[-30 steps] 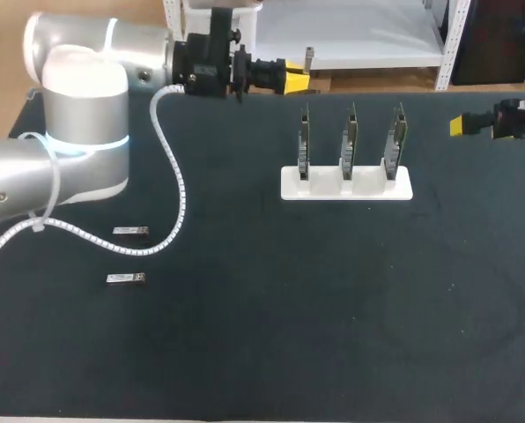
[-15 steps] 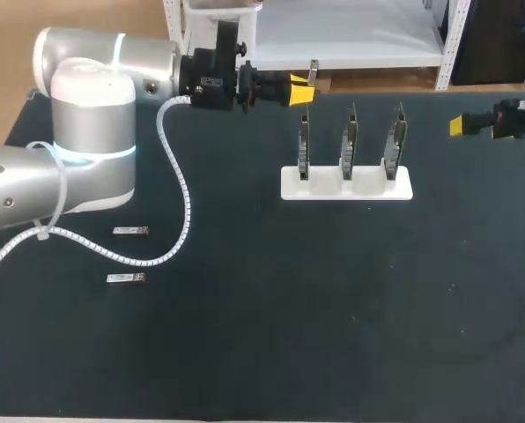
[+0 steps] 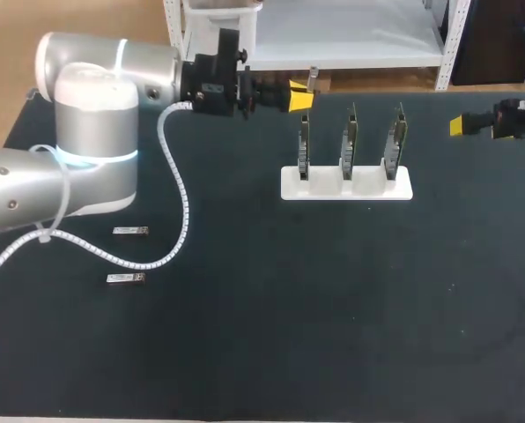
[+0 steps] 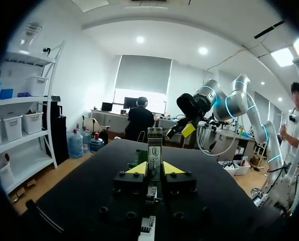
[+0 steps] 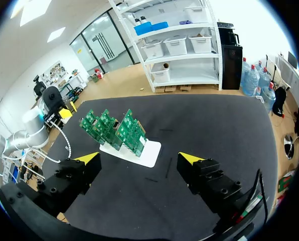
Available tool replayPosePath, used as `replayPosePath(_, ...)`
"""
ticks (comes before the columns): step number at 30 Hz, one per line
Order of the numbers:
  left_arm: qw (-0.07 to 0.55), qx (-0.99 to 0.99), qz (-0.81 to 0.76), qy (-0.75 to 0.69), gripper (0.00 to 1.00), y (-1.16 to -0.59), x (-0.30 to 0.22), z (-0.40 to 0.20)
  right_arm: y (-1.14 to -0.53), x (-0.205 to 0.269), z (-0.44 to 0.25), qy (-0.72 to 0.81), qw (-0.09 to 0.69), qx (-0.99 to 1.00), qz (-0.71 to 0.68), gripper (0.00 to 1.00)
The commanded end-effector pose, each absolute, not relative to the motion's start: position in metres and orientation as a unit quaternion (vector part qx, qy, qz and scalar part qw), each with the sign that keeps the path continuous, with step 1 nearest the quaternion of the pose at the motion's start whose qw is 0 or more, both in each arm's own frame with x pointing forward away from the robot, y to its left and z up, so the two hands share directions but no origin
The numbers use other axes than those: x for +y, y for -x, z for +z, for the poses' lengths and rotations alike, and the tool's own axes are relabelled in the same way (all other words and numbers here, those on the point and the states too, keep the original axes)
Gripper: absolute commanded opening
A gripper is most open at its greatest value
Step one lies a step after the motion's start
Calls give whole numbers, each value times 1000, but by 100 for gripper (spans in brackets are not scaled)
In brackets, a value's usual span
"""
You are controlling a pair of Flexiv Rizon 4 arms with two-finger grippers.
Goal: Pick up the optical module with the left hand, and insert it into the network port with the right hand.
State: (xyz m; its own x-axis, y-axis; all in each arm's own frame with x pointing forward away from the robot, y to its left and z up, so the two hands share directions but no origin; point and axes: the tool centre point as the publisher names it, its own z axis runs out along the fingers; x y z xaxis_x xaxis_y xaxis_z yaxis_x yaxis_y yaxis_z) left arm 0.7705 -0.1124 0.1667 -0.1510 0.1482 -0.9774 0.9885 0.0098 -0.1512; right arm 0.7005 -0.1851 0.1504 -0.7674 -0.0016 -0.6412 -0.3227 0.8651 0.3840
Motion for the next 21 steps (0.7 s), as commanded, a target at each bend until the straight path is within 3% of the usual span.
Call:
replayPosePath(1,428,568,-494,-499,0,-773,-114,163,-700,-185,151,88,330,908,243,100)
replayPosePath(21,429,565,-503,-495,0,-775,-108,158,-700,-185,151,88,330,908,243,100)
